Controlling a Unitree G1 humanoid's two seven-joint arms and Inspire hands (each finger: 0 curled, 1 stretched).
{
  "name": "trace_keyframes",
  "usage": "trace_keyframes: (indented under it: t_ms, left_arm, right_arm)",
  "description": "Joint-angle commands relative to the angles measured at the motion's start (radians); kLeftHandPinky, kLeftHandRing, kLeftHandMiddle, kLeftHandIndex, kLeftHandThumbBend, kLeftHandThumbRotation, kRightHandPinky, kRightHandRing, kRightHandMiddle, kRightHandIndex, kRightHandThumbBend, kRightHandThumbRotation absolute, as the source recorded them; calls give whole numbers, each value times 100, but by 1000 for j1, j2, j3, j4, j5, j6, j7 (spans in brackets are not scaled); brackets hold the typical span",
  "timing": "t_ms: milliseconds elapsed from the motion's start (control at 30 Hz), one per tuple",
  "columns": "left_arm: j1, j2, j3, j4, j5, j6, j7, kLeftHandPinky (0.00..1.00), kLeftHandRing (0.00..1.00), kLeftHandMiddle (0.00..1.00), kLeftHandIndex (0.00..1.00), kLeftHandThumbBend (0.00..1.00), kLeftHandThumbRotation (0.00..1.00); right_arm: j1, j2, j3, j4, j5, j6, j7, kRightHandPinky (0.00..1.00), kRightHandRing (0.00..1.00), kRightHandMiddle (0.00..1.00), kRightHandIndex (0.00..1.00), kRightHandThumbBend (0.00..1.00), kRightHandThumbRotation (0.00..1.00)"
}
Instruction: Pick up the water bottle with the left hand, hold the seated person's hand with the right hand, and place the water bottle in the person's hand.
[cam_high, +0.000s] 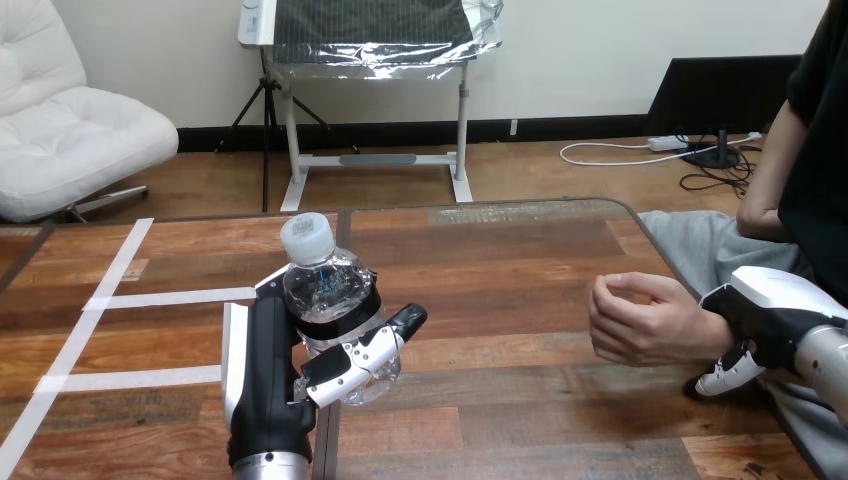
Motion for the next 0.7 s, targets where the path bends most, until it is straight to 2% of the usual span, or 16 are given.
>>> trace_keyframes:
  t_ms: [0, 233, 367, 667]
  left_arm:
    - [-59, -23, 11, -39, -4, -34, 4, 32, 37, 43, 43, 66, 0]
    - [-60, -22, 10, -35, 1, -38, 7, 32, 38, 43, 44, 66, 0]
    - [-61, -22, 10, -34, 4, -37, 8, 32, 38, 43, 44, 66, 0]
    - [-62, -23, 9, -34, 4, -33, 8, 33, 38, 43, 44, 66, 0]
  right_arm:
    - [7, -9, -7, -3, 6, 9, -8, 50, 60, 67, 60, 74, 0]
    - [2, -8, -2, 12, 4, -7, -19, 40, 50, 58, 56, 73, 0]
    - [3, -8, -3, 11, 5, -12, -22, 39, 48, 57, 54, 72, 0]
    - [-2, -5, 0, 0, 1, 11, -5, 35, 44, 52, 51, 70, 0]
